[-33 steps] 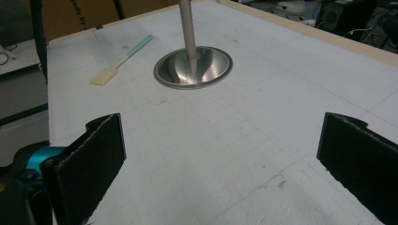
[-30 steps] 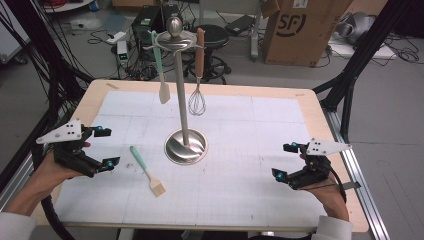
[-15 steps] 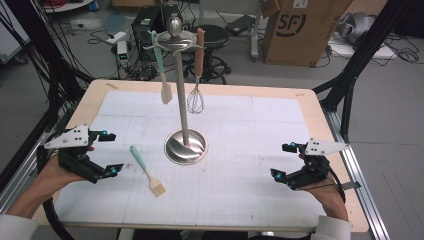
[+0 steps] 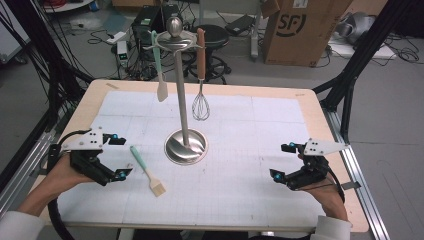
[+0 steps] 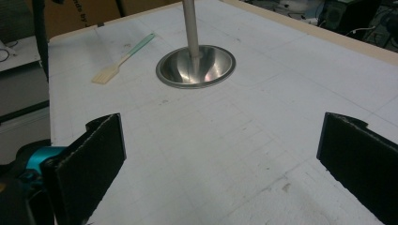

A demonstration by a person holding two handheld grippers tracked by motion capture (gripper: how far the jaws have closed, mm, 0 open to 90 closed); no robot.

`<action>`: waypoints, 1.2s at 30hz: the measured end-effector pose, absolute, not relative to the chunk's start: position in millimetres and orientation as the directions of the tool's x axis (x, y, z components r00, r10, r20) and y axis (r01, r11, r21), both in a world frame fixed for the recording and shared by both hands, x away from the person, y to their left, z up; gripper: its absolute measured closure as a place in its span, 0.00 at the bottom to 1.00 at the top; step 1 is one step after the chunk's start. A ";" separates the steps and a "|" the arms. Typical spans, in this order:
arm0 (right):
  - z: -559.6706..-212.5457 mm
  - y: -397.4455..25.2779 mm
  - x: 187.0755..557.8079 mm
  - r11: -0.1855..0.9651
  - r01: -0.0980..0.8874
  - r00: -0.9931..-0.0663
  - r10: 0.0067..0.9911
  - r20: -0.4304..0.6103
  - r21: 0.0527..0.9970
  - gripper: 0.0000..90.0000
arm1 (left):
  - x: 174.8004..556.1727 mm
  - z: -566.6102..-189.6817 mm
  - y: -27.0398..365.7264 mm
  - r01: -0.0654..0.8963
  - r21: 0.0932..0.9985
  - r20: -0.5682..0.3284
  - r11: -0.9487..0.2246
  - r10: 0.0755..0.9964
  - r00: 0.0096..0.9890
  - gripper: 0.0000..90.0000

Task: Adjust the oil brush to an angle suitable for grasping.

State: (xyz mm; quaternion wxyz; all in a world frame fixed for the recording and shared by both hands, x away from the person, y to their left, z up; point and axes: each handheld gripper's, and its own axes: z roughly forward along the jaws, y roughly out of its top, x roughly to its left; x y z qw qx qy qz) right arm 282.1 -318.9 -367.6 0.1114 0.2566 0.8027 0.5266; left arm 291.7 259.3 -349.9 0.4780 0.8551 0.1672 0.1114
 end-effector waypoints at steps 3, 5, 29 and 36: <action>-367.4 -318.8 282.0 0.314 0.292 -0.846 0.526 0.091 0.904 0.00 | 293.2 -350.7 252.8 0.179 0.846 0.032 -0.502 0.383 0.923 0.13; -367.4 -318.6 282.0 0.315 0.293 -0.845 0.526 0.091 0.903 0.00 | 294.2 -351.5 248.4 0.177 0.842 0.029 -0.509 0.370 0.929 0.14; -367.8 -319.7 282.6 0.309 0.296 -0.845 0.526 0.097 0.904 0.00 | 306.7 -354.6 193.8 0.175 0.701 -0.040 -0.691 0.206 0.978 0.87; -367.5 -319.9 282.4 0.311 0.291 -0.847 0.523 0.093 0.905 0.00 | 310.3 -363.1 176.3 0.185 0.644 -0.037 -0.742 0.212 0.977 1.00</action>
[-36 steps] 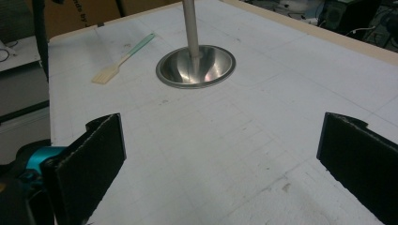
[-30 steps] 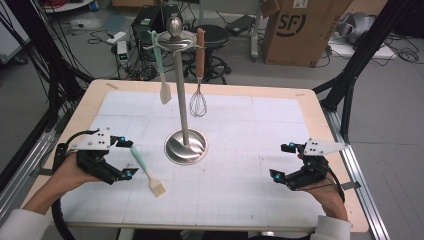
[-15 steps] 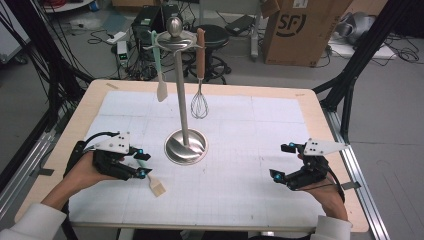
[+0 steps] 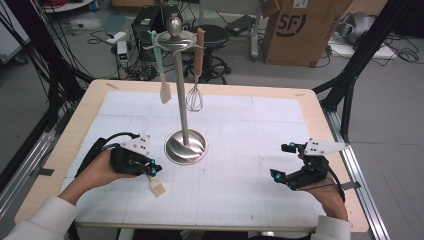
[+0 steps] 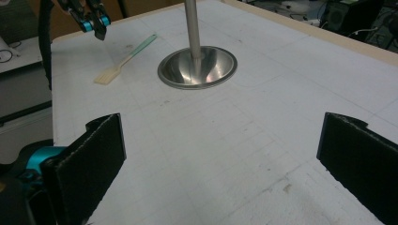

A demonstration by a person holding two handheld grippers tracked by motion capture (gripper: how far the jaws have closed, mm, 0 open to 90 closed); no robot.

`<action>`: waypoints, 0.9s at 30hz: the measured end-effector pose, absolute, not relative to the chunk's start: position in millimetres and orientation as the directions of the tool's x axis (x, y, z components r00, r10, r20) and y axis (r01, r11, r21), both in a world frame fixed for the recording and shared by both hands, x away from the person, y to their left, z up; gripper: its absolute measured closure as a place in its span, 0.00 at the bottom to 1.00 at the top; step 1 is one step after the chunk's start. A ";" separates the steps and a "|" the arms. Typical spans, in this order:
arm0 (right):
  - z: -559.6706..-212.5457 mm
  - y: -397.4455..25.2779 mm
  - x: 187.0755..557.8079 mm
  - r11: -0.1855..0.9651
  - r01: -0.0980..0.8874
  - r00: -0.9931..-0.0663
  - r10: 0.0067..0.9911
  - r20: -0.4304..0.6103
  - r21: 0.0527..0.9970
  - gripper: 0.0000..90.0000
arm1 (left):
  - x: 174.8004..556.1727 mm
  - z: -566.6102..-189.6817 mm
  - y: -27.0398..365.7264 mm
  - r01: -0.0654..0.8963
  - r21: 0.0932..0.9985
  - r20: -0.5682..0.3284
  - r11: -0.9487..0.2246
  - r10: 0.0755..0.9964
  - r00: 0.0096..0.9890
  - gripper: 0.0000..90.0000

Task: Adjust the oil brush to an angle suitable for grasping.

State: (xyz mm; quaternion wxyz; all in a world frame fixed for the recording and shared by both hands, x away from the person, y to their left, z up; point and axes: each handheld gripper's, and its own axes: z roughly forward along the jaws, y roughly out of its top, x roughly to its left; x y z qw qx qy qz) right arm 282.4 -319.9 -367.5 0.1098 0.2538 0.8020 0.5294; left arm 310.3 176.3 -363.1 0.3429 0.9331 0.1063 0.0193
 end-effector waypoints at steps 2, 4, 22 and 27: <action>-367.3 -319.8 282.2 0.310 0.288 -0.848 0.521 0.092 0.906 0.00 | 311.3 -366.1 171.0 0.184 0.627 -0.036 -0.757 0.207 0.978 1.00; -367.5 -319.9 282.4 0.312 0.290 -0.848 0.523 0.091 0.905 0.00 | 312.0 -370.2 165.5 0.187 0.612 -0.046 -0.768 0.201 0.979 1.00; -368.7 -321.3 281.6 0.312 0.295 -0.846 0.525 0.094 0.903 0.00 | 320.2 -404.4 142.8 0.227 0.479 -0.086 -0.848 0.212 0.974 1.00; -369.0 -321.3 281.6 0.313 0.297 -0.845 0.526 0.096 0.902 0.00 | 319.1 -408.1 142.8 0.234 0.462 -0.088 -0.856 0.218 0.972 1.00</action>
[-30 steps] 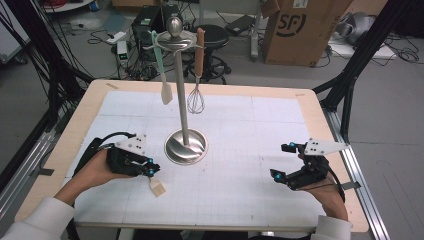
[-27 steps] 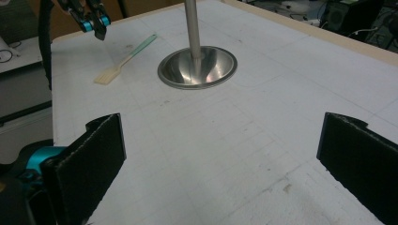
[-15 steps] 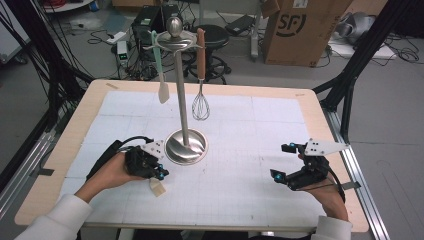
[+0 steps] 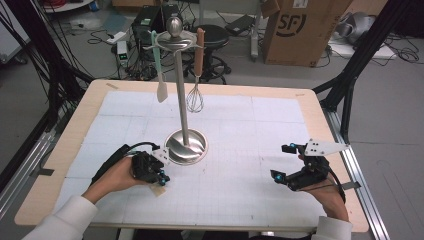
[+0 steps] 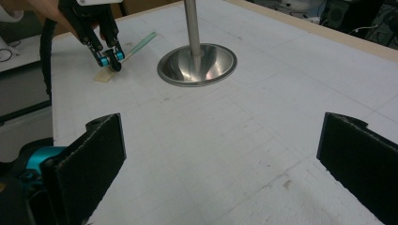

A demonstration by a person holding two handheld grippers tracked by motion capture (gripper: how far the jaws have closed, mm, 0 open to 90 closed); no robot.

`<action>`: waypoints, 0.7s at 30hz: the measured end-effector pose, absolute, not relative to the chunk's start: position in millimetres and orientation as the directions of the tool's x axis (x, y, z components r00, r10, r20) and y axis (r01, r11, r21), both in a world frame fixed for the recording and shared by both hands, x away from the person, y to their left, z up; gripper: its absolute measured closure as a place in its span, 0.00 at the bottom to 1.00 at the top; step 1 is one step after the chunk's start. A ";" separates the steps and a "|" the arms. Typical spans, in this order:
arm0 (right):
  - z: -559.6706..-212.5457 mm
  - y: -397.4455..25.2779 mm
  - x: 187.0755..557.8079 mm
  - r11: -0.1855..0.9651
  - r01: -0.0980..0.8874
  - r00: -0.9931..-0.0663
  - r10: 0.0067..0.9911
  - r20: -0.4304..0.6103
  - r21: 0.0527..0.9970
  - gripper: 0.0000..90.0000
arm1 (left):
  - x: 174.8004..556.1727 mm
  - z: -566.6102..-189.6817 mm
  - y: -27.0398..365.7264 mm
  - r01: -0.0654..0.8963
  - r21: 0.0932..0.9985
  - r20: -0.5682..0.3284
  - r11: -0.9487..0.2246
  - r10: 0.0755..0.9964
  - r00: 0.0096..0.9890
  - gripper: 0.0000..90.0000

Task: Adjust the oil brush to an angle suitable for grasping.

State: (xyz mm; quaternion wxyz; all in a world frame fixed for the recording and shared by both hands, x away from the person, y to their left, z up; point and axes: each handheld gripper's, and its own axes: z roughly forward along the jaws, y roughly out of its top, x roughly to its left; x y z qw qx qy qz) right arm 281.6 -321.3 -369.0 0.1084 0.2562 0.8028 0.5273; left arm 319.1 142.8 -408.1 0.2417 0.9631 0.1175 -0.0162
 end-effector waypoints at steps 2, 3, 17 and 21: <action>-369.0 -321.5 281.4 0.312 0.299 -0.844 0.527 0.098 0.902 0.00 | 320.0 -408.6 143.6 0.234 0.446 -0.084 -0.864 0.220 0.972 1.00; -368.9 -321.5 281.5 0.312 0.297 -0.845 0.526 0.097 0.902 0.00 | 319.6 -409.0 143.8 0.242 0.448 -0.088 -0.861 0.227 0.970 1.00; -368.7 -321.3 281.1 0.314 0.295 -0.846 0.524 0.094 0.903 0.00 | 317.8 -408.8 151.2 0.248 0.411 -0.101 -0.877 0.226 0.969 1.00; -368.3 -321.9 280.5 0.311 0.296 -0.846 0.525 0.096 0.903 0.00 | 317.2 -409.6 160.2 0.261 0.417 -0.108 -0.871 0.238 0.965 1.00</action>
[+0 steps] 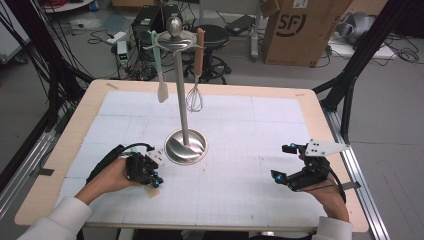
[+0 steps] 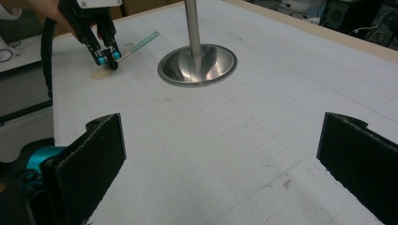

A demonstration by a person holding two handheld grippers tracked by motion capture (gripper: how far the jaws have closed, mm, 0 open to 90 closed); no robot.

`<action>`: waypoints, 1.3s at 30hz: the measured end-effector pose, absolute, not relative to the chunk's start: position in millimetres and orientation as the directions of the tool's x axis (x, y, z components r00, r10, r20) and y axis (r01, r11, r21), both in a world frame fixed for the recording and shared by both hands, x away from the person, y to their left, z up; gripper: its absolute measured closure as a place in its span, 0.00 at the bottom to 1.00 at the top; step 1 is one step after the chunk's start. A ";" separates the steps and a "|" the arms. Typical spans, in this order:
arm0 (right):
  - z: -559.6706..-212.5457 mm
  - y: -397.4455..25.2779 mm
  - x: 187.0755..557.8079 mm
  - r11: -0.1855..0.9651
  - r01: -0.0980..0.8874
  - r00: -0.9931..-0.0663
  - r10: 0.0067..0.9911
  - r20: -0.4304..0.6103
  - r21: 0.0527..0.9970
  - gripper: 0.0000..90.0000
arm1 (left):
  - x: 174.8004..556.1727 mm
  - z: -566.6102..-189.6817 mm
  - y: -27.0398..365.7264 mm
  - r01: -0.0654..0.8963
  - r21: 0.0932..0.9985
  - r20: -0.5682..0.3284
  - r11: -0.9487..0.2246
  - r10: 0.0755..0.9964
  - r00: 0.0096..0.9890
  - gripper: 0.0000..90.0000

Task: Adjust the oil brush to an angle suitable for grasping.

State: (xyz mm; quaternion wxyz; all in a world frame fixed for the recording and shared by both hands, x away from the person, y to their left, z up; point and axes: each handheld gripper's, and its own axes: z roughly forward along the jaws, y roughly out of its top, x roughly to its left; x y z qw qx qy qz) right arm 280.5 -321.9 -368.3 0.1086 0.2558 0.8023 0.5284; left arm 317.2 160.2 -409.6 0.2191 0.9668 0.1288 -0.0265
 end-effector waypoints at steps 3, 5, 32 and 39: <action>-368.6 -321.9 280.8 0.313 0.294 -0.845 0.526 0.093 0.903 0.00 | 316.5 -409.7 167.3 0.263 0.420 -0.103 -0.869 0.242 0.965 1.00; -368.7 -321.3 280.8 0.315 0.297 -0.845 0.526 0.095 0.901 0.00 | 315.3 -409.9 171.8 0.273 0.423 -0.104 -0.864 0.253 0.962 1.00; -370.9 -319.1 283.2 0.324 0.310 -0.843 0.528 0.101 0.894 0.00 | 303.2 -412.6 258.0 0.343 0.442 -0.096 -0.829 0.336 0.937 1.00; -371.5 -319.5 283.3 0.324 0.312 -0.842 0.530 0.102 0.893 0.00 | 303.7 -413.0 279.2 0.369 0.447 -0.097 -0.815 0.365 0.926 1.00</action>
